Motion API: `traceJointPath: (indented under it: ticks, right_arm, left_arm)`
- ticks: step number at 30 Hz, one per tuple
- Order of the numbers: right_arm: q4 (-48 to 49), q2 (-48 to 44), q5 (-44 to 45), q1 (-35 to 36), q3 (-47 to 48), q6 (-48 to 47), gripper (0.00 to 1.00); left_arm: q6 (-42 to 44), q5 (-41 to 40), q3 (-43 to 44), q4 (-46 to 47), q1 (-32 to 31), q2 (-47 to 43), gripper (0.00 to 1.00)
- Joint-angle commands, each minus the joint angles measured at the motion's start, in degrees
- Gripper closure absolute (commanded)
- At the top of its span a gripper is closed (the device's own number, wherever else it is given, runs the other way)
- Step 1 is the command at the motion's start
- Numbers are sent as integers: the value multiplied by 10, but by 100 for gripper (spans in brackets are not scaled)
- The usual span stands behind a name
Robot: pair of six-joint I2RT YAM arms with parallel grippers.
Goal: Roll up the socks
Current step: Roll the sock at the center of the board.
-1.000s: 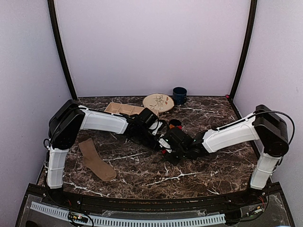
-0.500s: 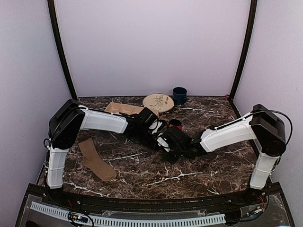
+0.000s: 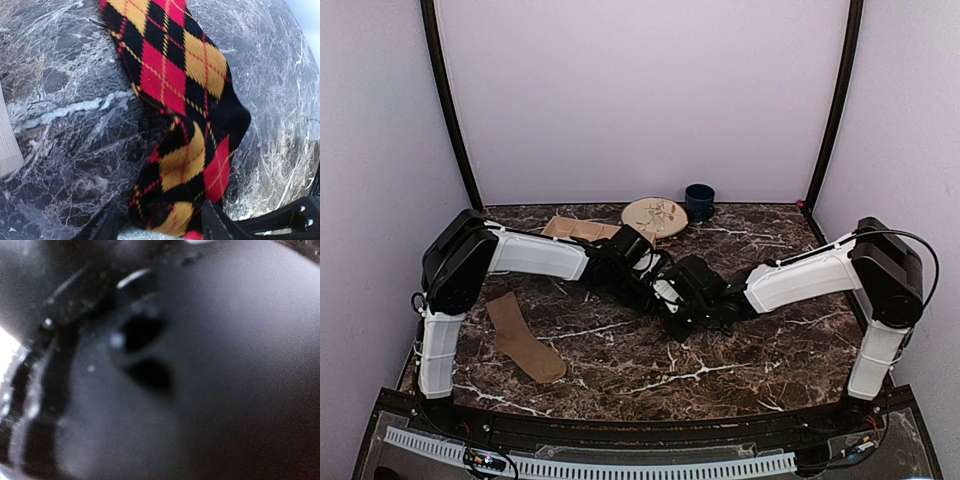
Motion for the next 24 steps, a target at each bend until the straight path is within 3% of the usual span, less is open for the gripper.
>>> traceJointPath:
  ticks: [1,24]
  right_arm:
    - [-56,17,-63,-28,-6,55,90]
    - [-27,38,-264,-98,-34,153,90]
  left_arm:
    - [-21,-30,-38,-74,6,4,37]
    - [-52,-59,-103,-31,18,-51,34]
